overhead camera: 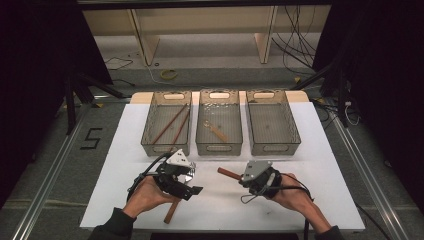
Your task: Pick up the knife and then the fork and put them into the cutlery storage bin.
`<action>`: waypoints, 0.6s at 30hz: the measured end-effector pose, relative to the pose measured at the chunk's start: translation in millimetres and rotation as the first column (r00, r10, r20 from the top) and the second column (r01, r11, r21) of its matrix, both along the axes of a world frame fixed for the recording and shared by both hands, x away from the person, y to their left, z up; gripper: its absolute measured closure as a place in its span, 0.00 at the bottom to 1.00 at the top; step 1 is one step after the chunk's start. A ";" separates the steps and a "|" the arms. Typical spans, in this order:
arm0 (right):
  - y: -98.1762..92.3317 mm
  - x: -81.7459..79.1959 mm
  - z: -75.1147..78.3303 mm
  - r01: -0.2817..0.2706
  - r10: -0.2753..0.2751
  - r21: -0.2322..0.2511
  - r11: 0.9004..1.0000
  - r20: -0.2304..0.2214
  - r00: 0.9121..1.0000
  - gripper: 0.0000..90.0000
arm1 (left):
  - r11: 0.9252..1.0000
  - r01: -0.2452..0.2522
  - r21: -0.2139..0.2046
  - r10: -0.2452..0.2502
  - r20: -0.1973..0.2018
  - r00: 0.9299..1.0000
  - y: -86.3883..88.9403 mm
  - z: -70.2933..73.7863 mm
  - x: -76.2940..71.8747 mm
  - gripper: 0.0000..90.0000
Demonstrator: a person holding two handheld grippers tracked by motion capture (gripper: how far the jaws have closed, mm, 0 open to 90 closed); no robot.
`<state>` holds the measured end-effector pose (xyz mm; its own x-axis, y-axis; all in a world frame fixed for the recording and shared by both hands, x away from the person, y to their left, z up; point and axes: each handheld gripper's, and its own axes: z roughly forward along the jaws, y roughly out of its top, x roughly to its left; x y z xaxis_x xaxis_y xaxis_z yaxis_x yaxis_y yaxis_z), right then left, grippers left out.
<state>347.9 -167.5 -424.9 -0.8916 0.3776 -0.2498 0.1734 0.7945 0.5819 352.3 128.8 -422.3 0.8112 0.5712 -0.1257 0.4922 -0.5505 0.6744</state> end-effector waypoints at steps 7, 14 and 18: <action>-21.3 24.7 22.4 0.140 -0.139 0.089 0.986 -0.019 0.990 0.86 | 0.994 -0.090 -0.059 0.091 0.025 0.996 17.0 -6.8 0.3 0.21; -40.4 53.0 44.4 0.261 -0.252 0.176 0.949 -0.071 0.965 0.86 | 0.987 -0.144 -0.075 0.146 0.016 0.989 27.3 -14.4 -1.1 0.20; -47.9 71.3 55.6 0.319 -0.309 0.194 0.928 -0.078 0.948 0.86 | 0.983 -0.169 -0.072 0.170 0.006 0.985 31.1 -18.1 -2.3 0.19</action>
